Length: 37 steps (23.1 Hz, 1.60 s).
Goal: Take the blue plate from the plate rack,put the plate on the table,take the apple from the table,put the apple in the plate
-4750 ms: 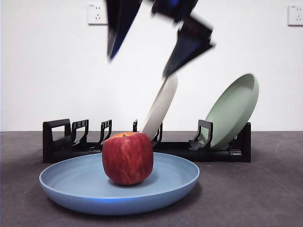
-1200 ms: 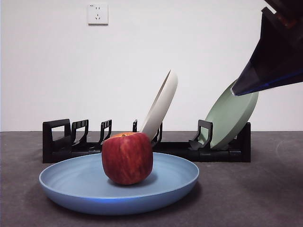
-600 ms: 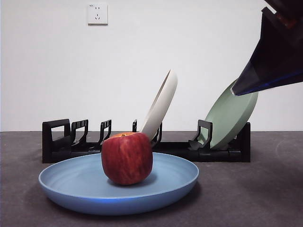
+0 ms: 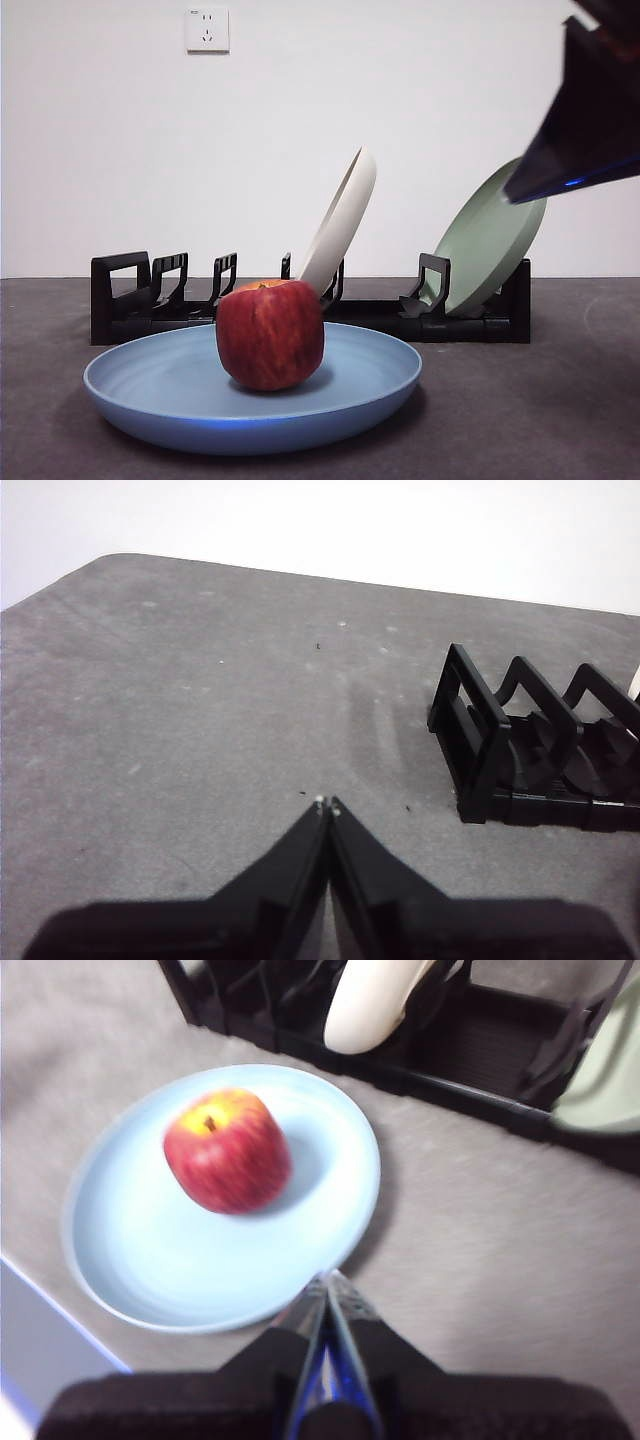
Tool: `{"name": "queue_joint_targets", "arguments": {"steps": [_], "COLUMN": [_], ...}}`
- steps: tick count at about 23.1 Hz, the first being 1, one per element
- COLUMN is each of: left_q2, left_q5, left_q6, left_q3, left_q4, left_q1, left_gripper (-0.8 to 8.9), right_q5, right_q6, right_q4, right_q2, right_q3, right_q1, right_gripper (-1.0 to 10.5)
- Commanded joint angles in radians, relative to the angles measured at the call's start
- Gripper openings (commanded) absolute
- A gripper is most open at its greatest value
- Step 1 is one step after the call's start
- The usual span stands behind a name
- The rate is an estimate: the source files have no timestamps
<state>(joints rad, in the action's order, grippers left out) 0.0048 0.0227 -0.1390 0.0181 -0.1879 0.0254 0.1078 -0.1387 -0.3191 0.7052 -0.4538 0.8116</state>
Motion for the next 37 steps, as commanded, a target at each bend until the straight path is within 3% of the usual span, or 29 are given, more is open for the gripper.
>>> {"name": "queue_joint_targets", "arguments": {"steps": [1, 5, 8, 12, 19, 23, 37], "left_q2": [-0.003, -0.003, -0.003, -0.003, -0.003, -0.003, -0.003], "left_q5": [-0.001, -0.001, -0.002, -0.001, -0.002, -0.002, -0.001], "left_q6": [0.008, 0.008, 0.008, 0.008, 0.008, 0.008, 0.008], "left_q3": [-0.014, -0.014, -0.014, -0.014, -0.014, -0.014, -0.014], "left_q4": [0.002, 0.002, 0.002, 0.002, 0.002, 0.002, 0.004], "left_q1": [0.003, 0.003, 0.003, 0.003, 0.003, 0.003, 0.003], "left_gripper": [-0.01, -0.01, -0.01, -0.01, -0.01, -0.01, -0.01], "right_q5": [0.06, 0.038, -0.06, -0.144, -0.144, -0.162, -0.158], "right_q6": [0.182, 0.216, 0.216, 0.215, 0.177, 0.163, 0.161], "right_q4": [0.005, 0.004, 0.051, 0.21, 0.229, 0.14, 0.138], "right_q2": [-0.07, -0.241, -0.393, -0.548, -0.659, -0.704, -0.704], "right_q3": [0.008, 0.039, 0.122, 0.297, 0.445, 0.448, 0.448], "right_q1": [-0.054, -0.294, -0.509, -0.644, -0.675, -0.673, -0.674], "right_gripper": [-0.1, -0.1, 0.0, 0.0, 0.0, 0.0, 0.0]}}
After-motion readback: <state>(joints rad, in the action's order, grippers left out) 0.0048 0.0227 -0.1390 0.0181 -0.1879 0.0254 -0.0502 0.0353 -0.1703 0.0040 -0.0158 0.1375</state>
